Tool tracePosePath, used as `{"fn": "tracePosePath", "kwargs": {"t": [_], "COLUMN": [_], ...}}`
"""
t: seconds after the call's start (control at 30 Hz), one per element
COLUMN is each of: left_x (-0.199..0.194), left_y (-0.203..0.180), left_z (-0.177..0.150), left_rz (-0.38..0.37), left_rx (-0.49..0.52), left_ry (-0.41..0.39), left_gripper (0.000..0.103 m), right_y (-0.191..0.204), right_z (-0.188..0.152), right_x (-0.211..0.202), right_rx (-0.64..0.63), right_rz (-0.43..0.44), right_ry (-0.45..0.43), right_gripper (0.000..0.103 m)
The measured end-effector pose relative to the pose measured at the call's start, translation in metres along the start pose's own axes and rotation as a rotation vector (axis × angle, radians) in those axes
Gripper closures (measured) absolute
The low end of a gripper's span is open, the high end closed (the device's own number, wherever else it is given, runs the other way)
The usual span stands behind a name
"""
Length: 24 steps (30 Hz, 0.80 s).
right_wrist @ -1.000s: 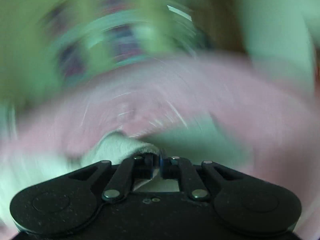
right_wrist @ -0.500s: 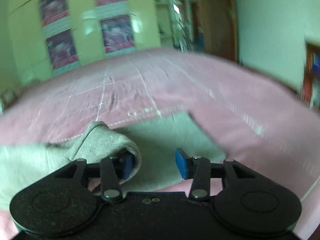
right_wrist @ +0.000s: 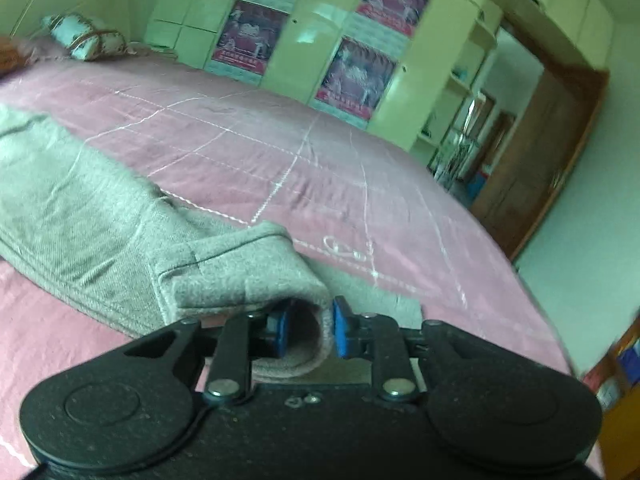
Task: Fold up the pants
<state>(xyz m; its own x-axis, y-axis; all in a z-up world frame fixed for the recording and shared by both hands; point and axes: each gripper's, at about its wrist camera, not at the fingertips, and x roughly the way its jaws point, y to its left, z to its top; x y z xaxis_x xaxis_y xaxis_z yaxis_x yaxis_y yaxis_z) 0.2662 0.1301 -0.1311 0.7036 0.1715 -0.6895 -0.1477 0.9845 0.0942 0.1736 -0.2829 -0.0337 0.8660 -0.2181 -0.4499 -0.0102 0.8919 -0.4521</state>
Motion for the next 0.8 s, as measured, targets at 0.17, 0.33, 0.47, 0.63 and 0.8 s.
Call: {"fn": "tracePosePath", "kwargs": {"t": [0.17, 0.33, 0.47, 0.63, 0.8], "left_x": [0.0, 0.0, 0.0, -0.001, 0.0], "left_y": [-0.002, -0.003, -0.003, -0.003, -0.003], "left_z": [0.0, 0.0, 0.0, 0.0, 0.0], "left_rz": [0.006, 0.009, 0.01, 0.014, 0.015], "left_rx": [0.007, 0.01, 0.01, 0.012, 0.013], "left_ry": [0.002, 0.002, 0.002, 0.002, 0.003], "left_gripper": [0.0, 0.0, 0.0, 0.0, 0.0], "right_y": [-0.018, -0.128, -0.129, -0.133, -0.138], "right_z": [0.006, -0.09, -0.099, -0.088, -0.096], "right_x": [-0.002, 0.048, 0.042, 0.037, 0.054], "right_rx": [0.132, 1.318, 1.302, 1.235, 1.316], "right_rz": [0.004, 0.189, 0.24, 0.199, 0.194], "right_ry": [-0.03, 0.2, 0.188, 0.133, 0.162], "right_gripper": [0.095, 0.103, 0.095, 0.084, 0.086]}}
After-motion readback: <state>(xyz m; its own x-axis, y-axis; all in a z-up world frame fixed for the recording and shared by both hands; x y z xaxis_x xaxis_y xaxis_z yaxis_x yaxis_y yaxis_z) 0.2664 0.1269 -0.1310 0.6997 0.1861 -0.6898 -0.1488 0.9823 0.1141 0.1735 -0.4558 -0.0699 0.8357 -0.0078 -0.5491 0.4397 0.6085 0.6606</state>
